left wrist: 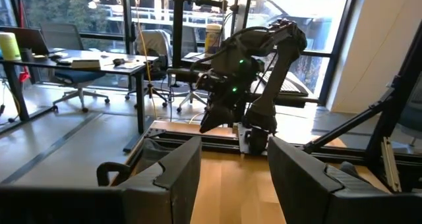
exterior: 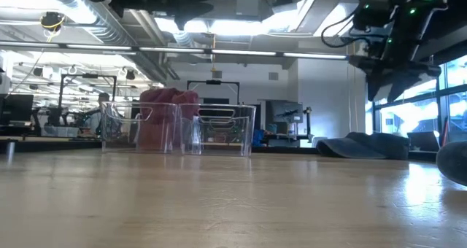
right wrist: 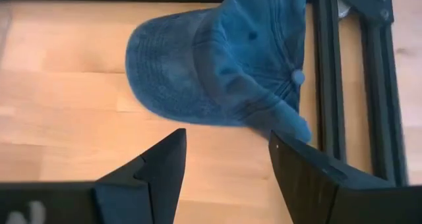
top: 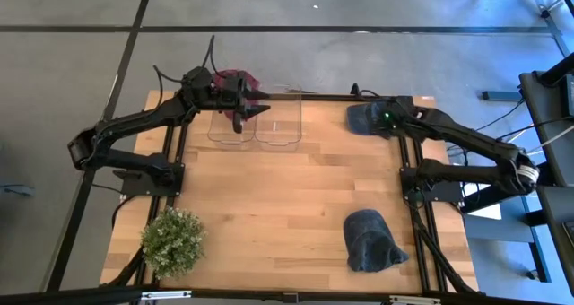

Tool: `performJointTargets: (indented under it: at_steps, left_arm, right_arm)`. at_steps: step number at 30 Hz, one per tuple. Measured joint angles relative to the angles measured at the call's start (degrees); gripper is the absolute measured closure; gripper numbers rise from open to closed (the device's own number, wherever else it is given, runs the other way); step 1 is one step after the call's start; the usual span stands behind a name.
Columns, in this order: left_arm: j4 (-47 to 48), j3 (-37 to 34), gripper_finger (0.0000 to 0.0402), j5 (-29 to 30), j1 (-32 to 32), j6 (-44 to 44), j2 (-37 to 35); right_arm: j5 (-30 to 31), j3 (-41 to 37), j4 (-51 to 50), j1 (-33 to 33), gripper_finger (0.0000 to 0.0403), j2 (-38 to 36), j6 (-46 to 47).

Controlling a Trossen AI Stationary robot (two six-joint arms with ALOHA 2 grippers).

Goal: Pick & Place hat
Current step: Put the top blue cap into the right transparent bin

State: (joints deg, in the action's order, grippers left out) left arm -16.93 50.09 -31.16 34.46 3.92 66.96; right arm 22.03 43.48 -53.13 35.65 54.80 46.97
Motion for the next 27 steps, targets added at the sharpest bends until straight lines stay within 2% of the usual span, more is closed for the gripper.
performJointTargets:
  at_steps: [4, 10, 19, 27]
  left_arm:
    - [0.05, 0.0, 0.0231, 0.0, 0.0, 0.02, 0.02]
    - [0.42, 0.0, 0.0231, 0.0, 0.02, 0.02, 0.04]
    - [0.43, 0.0, 0.0231, 0.04, 0.02, 0.0, 0.04]
    - [0.44, 0.0, 0.0231, 0.04, 0.02, 0.0, 0.04]
  right_arm:
    - [0.99, 0.0, 0.2, 2.05, 0.0185, 2.86, -7.67]
    - [5.25, 0.0, 0.43, 3.58, 0.0185, 8.21, -9.97]
    - [0.69, -0.02, 7.53, 8.07, 0.0185, 17.54, -21.0]
    - [0.34, -0.02, 8.3, 12.3, 0.0185, 23.2, -29.93]
